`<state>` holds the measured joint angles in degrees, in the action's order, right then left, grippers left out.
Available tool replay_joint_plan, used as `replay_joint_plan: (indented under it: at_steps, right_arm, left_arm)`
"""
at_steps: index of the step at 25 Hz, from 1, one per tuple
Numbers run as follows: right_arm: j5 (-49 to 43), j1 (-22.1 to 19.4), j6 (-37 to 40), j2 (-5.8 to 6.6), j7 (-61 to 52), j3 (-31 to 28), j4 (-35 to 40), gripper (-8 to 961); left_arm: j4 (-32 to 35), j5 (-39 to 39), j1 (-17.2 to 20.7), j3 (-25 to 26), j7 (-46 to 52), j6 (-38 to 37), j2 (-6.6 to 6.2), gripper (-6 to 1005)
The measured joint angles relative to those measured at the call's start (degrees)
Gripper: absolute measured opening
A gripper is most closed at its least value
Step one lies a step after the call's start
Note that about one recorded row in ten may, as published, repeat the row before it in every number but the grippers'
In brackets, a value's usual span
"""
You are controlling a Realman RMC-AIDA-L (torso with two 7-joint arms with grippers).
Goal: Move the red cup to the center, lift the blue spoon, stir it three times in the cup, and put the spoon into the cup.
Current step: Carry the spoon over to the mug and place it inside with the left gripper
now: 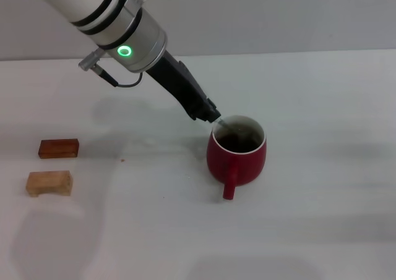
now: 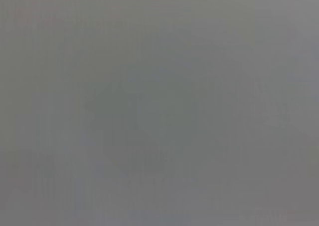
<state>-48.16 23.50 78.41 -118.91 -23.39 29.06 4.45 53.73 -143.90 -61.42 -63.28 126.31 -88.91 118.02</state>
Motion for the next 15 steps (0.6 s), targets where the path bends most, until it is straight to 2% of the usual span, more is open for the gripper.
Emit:
replay_joint_plan:
  at_steps: [7, 15]
  right_arm:
    - [0.0, -0.3, 0.1, -0.06, 0.0, 0.0, -0.7, 468]
    - [0.0, 0.0, 0.3, -0.09, 0.0, 0.1, -1.1, 467]
  left_arm:
    - [-0.1, -0.3, -0.1, 0.1, -0.4, 0.1, -0.26, 128]
    - [0.4, -0.5, 2.7, 0.5, -0.5, -1.6, -0.71, 128]
